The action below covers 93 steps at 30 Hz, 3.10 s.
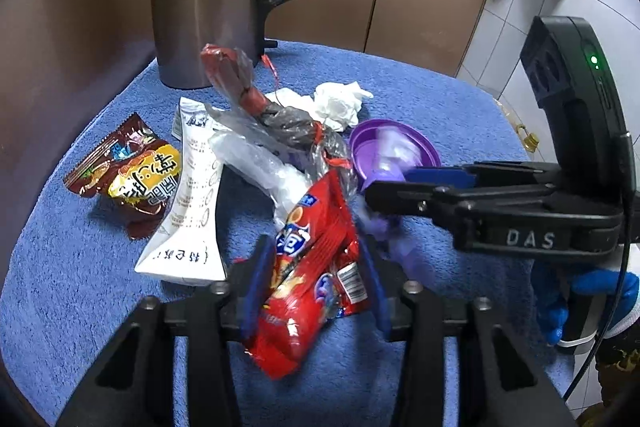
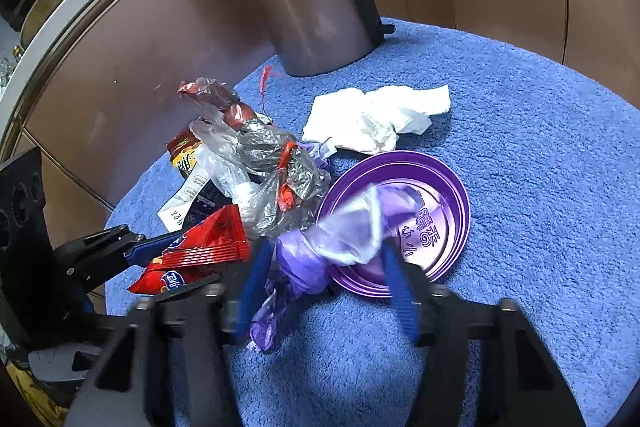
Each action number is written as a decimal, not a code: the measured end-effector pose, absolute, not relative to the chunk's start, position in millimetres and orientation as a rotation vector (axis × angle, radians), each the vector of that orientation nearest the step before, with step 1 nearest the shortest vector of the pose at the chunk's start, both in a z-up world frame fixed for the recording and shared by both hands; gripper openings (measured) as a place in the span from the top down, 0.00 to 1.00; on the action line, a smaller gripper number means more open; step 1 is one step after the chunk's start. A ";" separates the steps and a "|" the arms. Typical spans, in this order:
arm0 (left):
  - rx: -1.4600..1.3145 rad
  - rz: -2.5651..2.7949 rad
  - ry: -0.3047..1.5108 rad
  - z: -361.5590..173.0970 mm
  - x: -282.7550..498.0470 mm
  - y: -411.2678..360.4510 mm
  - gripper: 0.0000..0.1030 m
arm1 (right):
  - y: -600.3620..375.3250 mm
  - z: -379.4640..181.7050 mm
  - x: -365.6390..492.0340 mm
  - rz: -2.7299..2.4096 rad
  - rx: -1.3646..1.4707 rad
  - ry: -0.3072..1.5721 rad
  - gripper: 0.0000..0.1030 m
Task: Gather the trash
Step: 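Grasp the red chip bag with the left tool while the right tool grasps a purple wrapper, then carry both items to the steel bin and open both tools to drop them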
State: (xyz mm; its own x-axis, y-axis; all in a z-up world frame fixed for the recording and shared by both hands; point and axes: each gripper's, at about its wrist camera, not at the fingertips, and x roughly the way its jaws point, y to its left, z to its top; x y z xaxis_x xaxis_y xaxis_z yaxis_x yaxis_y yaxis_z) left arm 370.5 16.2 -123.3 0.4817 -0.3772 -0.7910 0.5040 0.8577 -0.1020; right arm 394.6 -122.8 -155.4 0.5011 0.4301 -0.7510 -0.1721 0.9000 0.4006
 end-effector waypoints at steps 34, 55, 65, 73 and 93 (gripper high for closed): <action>0.077 -0.443 0.618 62.3 173.7 44.0 0.87 | -202.2 21.5 174.6 0.348 0.331 0.602 0.76; 0.200 -0.858 0.821 -31.6 140.7 -221.2 0.86 | -395.1 -71.3 61.9 -0.127 0.361 0.710 0.76; 0.307 -0.935 0.974 -116.8 150.6 -307.6 0.69 | -450.3 -215.2 79.0 -0.250 0.491 0.977 0.73; 0.272 -0.958 1.021 -136.7 161.8 -321.5 0.58 | -461.6 -244.4 79.7 -0.319 0.488 1.036 0.62; 0.277 -0.698 0.733 -67.9 128.1 -217.2 0.58 | -419.5 -158.6 65.2 -0.248 0.440 0.880 0.60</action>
